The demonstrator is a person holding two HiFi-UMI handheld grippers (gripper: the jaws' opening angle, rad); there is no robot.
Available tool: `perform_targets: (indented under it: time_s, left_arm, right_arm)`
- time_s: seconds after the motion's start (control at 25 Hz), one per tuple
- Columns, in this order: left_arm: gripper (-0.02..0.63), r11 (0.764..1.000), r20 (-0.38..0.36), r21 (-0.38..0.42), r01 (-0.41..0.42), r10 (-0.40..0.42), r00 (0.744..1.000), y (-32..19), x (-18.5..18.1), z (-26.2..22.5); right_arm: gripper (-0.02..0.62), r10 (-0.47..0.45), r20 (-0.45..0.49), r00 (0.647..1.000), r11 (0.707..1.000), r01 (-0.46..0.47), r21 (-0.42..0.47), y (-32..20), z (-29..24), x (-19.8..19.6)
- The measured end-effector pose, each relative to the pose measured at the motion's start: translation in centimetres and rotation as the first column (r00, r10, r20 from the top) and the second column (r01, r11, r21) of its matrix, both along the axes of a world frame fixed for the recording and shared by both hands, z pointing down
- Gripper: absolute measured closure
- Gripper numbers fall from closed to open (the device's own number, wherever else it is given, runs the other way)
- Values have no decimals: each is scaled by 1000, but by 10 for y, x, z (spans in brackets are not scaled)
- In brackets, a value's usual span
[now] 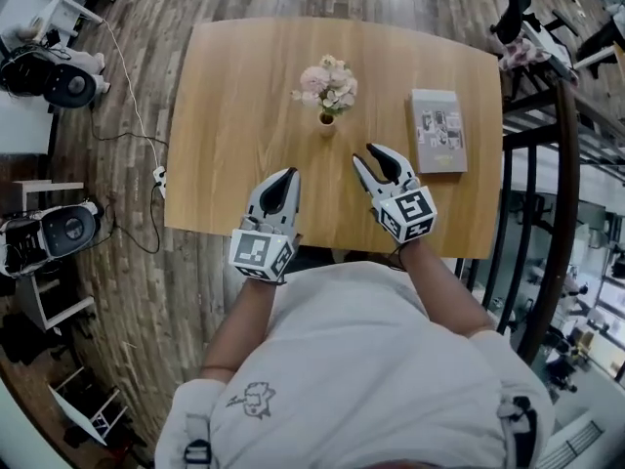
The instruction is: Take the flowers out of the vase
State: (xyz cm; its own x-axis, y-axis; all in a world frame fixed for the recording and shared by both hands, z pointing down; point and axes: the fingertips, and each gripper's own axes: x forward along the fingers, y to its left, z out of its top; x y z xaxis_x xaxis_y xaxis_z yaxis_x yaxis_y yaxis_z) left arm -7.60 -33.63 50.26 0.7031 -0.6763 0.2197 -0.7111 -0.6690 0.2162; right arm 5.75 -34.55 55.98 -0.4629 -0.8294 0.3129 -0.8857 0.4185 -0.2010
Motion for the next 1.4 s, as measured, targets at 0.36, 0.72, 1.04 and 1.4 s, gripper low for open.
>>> perform_targets:
  time_s: [0.36,0.72,1.04,1.4]
  left_arm:
    - [601,994,16,-52,-92,93,996,-53,-6,33]
    - [601,982,33,-104,-155,159,987,-83,-8,71]
    - [601,971,35,-123,-207,213,977,-104,3,93]
    - [601,972,34,-136,-190,197,980,-107,-4,97]
  right_arm:
    - [427,62,-8,998,994,-62,-92,-59,53,-22]
    - [408,130,-34,991,978,-134,-159,-95,108,-22]
    - [408,124,-82,989,982,-135,-136,-122,123,-29]
    - [510,111,-136,985,982,-129,-135,-131,128,-32]
